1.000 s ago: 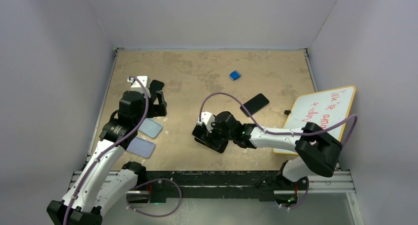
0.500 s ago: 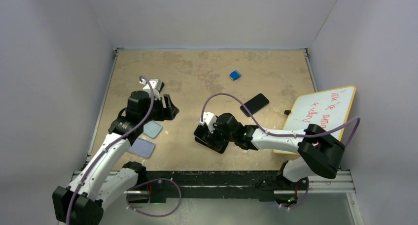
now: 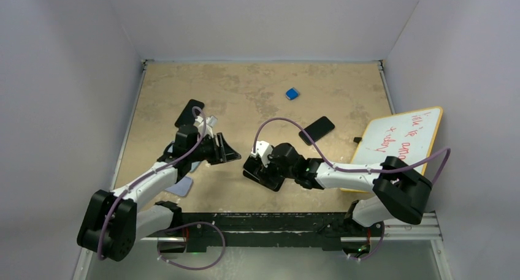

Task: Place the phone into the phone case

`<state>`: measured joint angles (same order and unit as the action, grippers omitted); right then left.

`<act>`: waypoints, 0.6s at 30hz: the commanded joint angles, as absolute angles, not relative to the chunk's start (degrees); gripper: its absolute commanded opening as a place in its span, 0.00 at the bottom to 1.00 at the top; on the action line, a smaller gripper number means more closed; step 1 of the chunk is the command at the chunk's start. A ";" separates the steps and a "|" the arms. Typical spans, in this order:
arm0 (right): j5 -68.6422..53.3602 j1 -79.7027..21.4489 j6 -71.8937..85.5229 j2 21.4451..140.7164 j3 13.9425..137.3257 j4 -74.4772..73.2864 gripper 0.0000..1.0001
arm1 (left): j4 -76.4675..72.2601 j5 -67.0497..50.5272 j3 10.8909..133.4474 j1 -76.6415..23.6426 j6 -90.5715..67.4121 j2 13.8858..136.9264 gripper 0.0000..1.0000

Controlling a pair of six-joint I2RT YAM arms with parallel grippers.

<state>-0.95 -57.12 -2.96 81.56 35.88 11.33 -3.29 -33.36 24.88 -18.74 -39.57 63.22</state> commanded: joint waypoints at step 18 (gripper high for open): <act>-0.17 -57.83 -3.47 79.08 34.99 14.12 0.71 | -32.28 -41.15 20.89 -24.13 -50.29 80.12 0.37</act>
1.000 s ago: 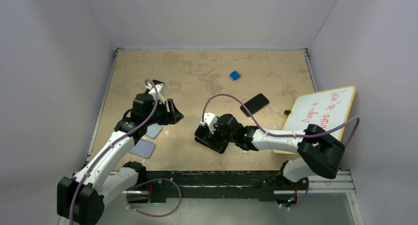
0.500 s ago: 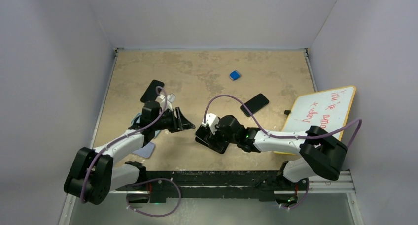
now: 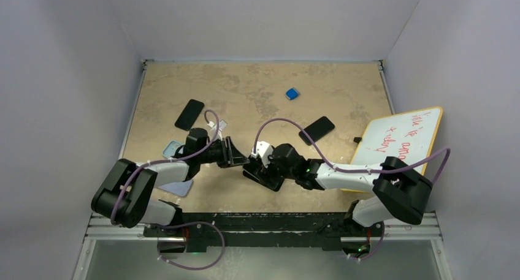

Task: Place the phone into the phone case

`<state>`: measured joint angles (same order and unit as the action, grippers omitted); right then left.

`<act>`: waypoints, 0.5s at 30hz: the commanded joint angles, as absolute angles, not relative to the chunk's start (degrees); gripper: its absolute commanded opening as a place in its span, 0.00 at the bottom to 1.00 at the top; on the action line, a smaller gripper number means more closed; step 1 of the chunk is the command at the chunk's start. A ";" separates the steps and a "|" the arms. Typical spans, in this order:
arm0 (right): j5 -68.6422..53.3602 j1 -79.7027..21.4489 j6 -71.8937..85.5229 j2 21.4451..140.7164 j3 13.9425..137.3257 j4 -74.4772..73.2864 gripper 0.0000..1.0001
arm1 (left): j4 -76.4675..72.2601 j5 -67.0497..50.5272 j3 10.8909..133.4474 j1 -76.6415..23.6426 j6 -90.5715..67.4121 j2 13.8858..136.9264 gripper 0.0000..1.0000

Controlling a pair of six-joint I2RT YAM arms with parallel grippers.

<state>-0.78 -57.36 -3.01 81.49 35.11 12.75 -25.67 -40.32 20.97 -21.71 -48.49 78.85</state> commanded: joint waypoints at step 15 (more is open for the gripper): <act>0.09 -57.83 15.05 70.68 40.91 7.37 0.99 | -23.86 -31.32 20.03 -27.97 -47.01 77.94 0.00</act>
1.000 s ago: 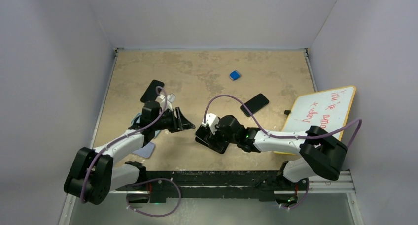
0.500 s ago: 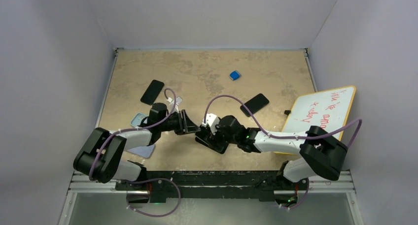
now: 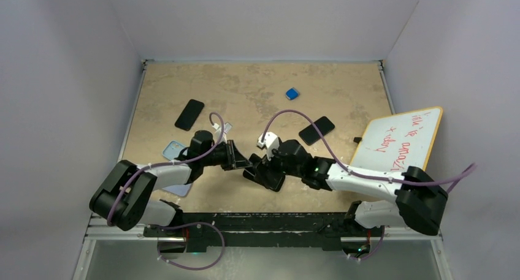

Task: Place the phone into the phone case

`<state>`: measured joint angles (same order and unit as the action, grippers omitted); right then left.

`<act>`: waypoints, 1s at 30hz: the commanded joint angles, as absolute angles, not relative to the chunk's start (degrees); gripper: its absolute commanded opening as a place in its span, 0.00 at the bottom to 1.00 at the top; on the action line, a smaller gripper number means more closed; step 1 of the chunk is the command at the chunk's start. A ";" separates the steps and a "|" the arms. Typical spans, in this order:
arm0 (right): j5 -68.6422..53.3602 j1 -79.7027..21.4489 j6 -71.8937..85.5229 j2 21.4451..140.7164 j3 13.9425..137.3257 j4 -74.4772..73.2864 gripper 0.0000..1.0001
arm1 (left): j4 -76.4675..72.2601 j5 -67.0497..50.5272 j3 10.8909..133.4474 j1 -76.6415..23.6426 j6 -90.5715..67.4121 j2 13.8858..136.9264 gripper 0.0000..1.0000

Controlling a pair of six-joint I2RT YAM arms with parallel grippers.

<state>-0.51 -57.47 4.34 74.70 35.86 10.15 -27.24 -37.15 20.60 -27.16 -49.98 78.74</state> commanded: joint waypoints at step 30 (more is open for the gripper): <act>16.26 -56.34 73.65 68.62 30.25 -12.29 0.51 | -16.27 -24.24 21.43 -28.55 -46.28 77.90 0.00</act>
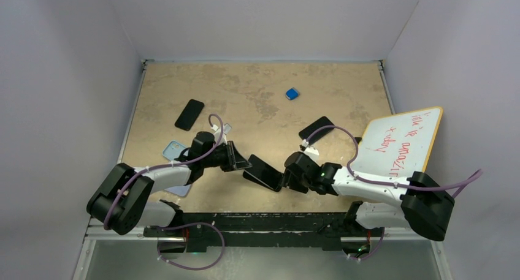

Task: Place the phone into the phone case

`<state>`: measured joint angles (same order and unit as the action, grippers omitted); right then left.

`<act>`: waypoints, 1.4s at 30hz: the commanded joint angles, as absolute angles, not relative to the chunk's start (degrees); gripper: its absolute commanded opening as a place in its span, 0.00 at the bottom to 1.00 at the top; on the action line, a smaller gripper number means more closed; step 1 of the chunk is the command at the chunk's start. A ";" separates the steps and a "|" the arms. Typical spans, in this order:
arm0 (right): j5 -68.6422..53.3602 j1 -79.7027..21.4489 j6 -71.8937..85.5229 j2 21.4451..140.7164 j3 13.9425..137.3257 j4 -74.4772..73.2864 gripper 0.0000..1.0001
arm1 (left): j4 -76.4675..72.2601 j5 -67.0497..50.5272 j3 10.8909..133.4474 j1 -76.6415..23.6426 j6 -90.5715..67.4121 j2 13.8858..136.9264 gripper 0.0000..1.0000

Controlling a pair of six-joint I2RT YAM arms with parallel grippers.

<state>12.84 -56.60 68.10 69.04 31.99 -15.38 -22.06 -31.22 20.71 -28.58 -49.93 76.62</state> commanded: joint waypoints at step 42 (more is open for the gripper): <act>10.67 -55.43 83.19 68.25 20.67 5.04 0.45 | -10.24 -23.14 22.43 -28.92 -48.09 75.76 0.00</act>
<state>12.25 -55.42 81.87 66.59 19.64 6.35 -17.17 -29.47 21.93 -28.56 -51.46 76.18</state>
